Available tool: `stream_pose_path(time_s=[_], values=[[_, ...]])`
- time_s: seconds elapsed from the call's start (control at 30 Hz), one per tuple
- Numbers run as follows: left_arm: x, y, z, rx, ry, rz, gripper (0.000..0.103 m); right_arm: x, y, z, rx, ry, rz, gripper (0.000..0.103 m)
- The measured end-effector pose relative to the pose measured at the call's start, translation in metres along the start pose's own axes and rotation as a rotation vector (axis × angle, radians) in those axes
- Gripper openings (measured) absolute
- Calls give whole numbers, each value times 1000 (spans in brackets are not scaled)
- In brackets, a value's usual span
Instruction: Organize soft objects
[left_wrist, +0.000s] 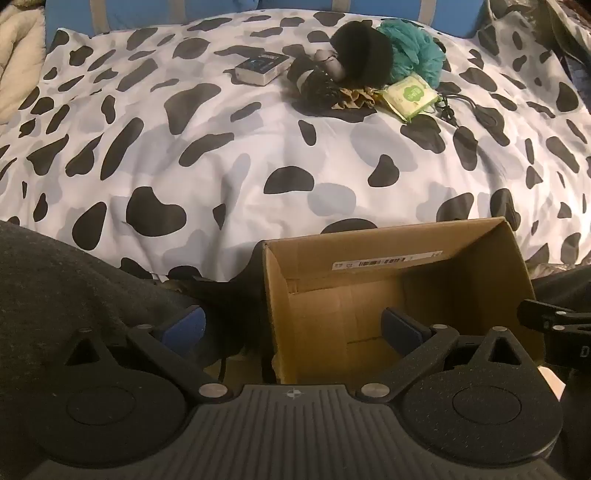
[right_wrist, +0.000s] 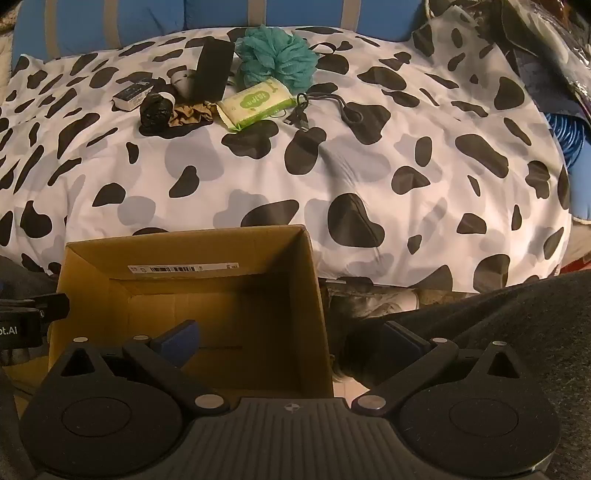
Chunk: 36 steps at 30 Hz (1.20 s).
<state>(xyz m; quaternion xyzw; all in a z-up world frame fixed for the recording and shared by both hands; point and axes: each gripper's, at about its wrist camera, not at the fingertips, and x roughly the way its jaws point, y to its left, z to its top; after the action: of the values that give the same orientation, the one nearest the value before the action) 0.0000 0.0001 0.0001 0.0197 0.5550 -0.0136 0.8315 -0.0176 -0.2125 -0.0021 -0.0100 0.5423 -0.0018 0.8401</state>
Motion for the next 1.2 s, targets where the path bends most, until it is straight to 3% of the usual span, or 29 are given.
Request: stream_pose_path(time_s=[1.2], values=[[4, -1, 4, -3, -2, -27, 103, 6, 12, 5, -59, -7, -63, 103]])
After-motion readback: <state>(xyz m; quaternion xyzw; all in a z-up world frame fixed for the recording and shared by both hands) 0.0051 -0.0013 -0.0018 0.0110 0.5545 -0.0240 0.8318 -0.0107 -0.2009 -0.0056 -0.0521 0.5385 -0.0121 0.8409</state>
